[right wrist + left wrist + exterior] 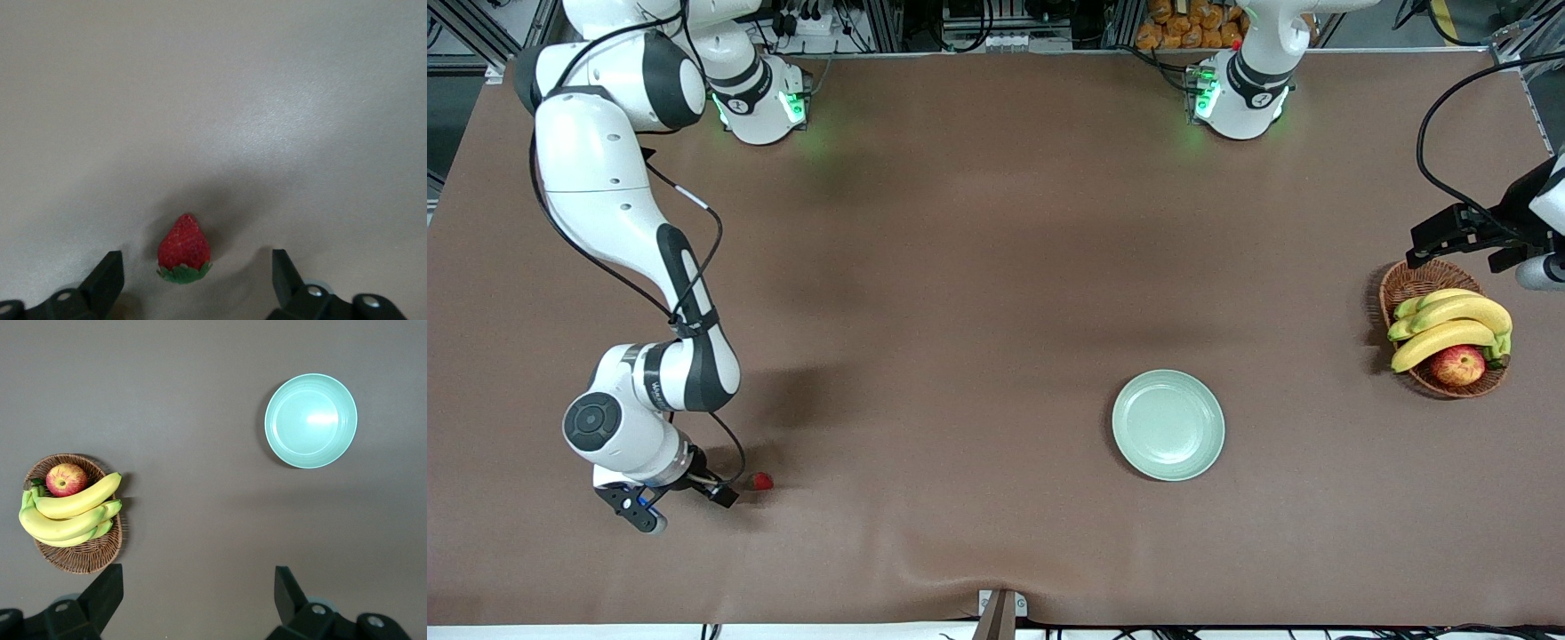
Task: Collect all strawberries into plate
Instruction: 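Reach the right gripper to the strawberries and grasp one strawberry, then set the strawberry mid-table with the right gripper while the left gripper approaches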
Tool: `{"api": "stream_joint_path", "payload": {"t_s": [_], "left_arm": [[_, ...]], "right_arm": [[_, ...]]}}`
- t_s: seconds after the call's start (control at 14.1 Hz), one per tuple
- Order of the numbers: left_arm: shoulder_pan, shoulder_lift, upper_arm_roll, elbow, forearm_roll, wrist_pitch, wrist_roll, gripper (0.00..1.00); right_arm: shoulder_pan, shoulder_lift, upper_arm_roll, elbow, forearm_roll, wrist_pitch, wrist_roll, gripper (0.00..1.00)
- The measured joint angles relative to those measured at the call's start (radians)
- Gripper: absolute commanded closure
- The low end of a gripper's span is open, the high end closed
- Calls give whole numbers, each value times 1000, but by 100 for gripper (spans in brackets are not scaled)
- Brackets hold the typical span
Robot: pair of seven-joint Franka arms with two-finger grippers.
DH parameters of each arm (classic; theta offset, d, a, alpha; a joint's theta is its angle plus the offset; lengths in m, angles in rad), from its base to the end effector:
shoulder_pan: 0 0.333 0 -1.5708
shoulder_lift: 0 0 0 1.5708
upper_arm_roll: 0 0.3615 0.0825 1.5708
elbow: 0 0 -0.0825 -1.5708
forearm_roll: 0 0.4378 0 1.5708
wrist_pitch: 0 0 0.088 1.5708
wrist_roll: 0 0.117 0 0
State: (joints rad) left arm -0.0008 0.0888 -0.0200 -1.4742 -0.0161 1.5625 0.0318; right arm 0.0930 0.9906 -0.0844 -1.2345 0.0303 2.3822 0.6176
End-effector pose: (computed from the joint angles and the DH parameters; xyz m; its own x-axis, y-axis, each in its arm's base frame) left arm 0.6391 -0.0146 0.6547 0.9986 -0.0526 0.0001 -0.0526 -0.9985 0.0179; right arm 0.8503 0.0280 0.1612 0.8207 -0.5495 0.1565 -0.5484 -0.8345 -0.0542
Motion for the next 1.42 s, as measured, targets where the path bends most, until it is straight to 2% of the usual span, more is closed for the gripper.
{"api": "stream_joint_path", "payload": {"t_s": [0.07,0.21,0.28,0.71,1.0,1.21,1.42], "left_arm": [[0,1,0,-1,0,-1,0,0],[0,4,0,-1,0,-2,0,0],[0,5,0,-2,0,-2,0,0],[0,6,0,-2,0,-3,0,0],[0,8,0,-2,0,-3,0,0],[0,12,0,-2,0,-3,0,0],[1,16,0,-2,0,-3,0,0]], "right_arm": [[1,3,0,1,0,3,0,55],[1,7,0,5,0,4,1,91],[1,7,0,8,0,4,1,100],[0,7,-2,35,0,-6,-11,100],[3,-27,4,72,0,-122,-56,100],[38,-81,56,75,3,-190,-41,100],[90,-97,126,75,4,-202,59,100]]}}
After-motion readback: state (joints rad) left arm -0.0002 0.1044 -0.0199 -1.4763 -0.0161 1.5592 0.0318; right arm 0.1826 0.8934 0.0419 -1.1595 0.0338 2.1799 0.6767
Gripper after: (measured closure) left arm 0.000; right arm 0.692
